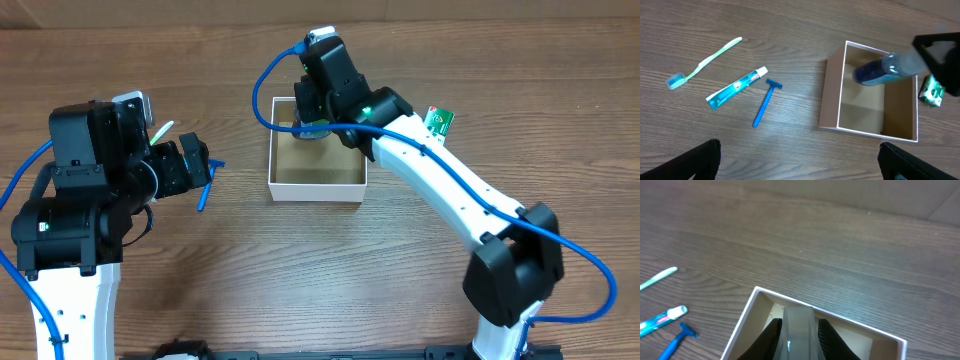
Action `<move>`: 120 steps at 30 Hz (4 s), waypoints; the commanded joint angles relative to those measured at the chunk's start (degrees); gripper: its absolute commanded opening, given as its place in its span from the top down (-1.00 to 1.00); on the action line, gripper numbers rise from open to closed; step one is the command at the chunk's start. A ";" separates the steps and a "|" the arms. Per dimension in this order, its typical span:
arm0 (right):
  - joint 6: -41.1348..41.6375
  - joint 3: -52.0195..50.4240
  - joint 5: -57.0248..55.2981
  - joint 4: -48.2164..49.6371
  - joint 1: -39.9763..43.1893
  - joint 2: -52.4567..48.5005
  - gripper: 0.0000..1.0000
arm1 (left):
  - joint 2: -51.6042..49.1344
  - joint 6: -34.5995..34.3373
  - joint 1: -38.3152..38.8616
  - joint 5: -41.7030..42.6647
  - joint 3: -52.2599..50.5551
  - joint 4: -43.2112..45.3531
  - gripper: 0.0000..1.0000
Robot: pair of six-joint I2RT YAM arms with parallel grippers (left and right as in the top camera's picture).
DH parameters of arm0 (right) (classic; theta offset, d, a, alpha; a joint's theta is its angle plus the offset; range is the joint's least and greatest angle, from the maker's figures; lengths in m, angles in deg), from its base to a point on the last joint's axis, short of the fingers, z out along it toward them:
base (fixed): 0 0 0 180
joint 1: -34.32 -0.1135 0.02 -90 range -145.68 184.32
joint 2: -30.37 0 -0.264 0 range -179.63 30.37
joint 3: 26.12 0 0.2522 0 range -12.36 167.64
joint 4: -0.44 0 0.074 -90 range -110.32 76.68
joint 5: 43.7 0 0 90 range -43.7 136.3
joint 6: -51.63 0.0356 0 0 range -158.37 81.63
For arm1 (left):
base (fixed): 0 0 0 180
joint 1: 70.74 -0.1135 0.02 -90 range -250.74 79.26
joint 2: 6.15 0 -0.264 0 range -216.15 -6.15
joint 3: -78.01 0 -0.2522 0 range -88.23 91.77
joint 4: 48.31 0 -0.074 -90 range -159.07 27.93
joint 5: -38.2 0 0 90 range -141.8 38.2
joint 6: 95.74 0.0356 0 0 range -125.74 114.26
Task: Pack container
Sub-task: 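Lift the soap bottle with the right gripper and lower it into the box, then move the right gripper to the green soap box and grasp it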
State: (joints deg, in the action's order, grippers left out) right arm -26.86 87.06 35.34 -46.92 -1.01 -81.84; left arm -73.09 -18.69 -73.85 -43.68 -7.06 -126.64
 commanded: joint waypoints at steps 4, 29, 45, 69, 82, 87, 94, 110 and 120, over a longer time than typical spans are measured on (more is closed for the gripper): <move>0.74 1.46 -1.03 2.80 0.02 -2.29 0.93 | -0.28 0.92 -0.24 -0.42 1.36 0.31 -1.00; 0.68 1.44 -0.46 4.37 -0.09 -5.49 -0.33 | -0.28 0.94 -0.24 -0.42 1.36 0.28 -1.00; 6.93 1.62 -7.17 -3.23 3.02 12.48 -1.00 | -0.28 0.94 -0.24 -0.46 1.36 0.31 -1.00; 22.80 1.62 9.16 -20.44 34.16 2.86 -1.00 | -0.31 0.90 -0.24 -0.61 1.36 0.70 -1.00; 21.46 1.60 3.56 -20.94 31.26 -8.79 -1.00 | -0.31 0.92 -0.24 -0.63 1.36 0.76 -1.00; 19.56 1.57 0.92 -19.98 29.68 -11.04 -1.00 | -0.31 0.92 -0.24 -0.63 1.36 1.07 -1.00; 17.97 1.49 1.14 -19.85 29.55 -15.52 -1.00 | -0.31 0.94 -0.24 -0.63 1.36 1.36 -1.00; 15.45 0.46 3.74 -17.44 29.44 -18.01 -0.97 | -0.31 0.92 -0.24 -0.61 1.36 1.38 -1.00; 16.85 0.02 4.61 -18.99 29.44 -18.64 -0.65 | -0.28 0.92 -0.24 -0.61 1.36 1.40 -1.00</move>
State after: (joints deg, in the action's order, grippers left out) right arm -11.10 87.65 38.99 -65.52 28.37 -99.69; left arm -73.09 -18.69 -73.85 -43.88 -7.04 -125.51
